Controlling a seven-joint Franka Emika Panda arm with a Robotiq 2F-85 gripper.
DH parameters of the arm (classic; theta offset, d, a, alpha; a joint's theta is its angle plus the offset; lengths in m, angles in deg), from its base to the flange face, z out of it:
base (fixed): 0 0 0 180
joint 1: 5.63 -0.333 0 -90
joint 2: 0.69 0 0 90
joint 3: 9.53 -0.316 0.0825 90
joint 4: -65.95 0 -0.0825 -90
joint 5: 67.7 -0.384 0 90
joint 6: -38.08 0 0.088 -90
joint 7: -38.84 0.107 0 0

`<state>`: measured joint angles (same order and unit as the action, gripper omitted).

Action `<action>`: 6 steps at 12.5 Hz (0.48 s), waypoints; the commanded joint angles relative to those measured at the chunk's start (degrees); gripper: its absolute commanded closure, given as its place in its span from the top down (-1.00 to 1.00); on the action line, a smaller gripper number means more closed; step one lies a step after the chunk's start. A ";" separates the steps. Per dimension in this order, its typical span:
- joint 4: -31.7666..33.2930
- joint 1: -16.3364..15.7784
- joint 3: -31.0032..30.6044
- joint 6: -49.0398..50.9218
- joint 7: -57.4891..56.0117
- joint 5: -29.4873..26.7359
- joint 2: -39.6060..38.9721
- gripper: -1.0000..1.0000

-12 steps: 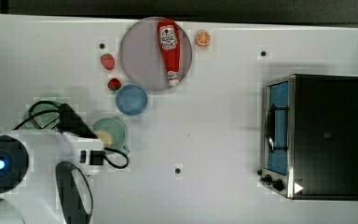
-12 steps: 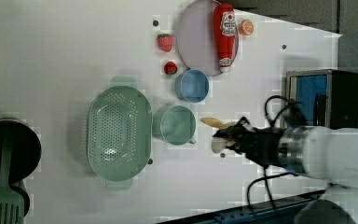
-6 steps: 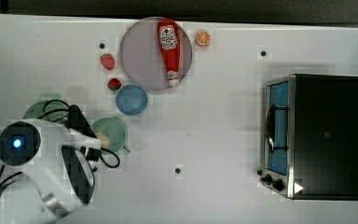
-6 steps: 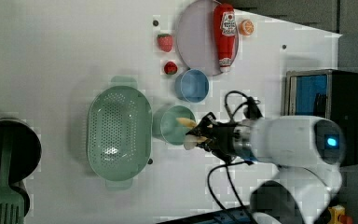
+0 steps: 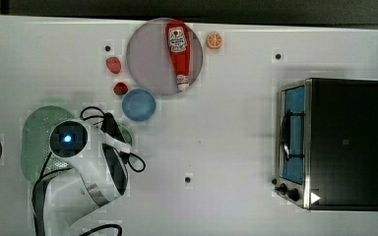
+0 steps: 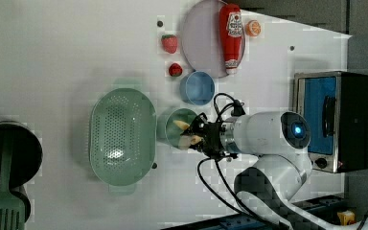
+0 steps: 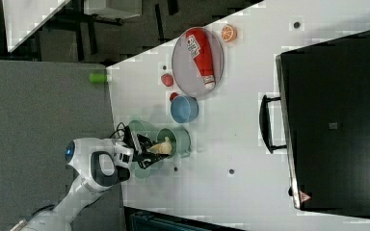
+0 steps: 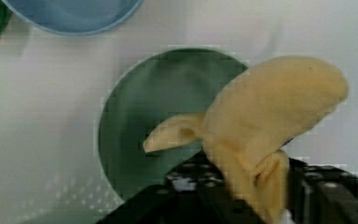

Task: Pick Banana and place it in mug.

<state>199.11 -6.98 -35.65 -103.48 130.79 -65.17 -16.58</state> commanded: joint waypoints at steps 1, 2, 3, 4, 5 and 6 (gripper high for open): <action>-1.30 -0.33 -1.37 -1.70 4.30 0.29 3.18 0.46; -1.26 -0.30 -1.15 -1.32 4.29 0.29 3.67 0.69; -1.12 -0.26 -0.99 -1.18 4.30 0.29 4.14 0.92; -1.15 -0.21 -0.90 -1.26 4.30 0.29 4.62 1.00; -1.13 -0.22 -0.94 -1.15 4.31 0.29 4.99 1.00; -1.68 -0.19 -0.90 -2.99 4.30 0.27 5.59 1.00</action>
<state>198.44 -6.48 -37.51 -104.74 133.33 -64.97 -13.41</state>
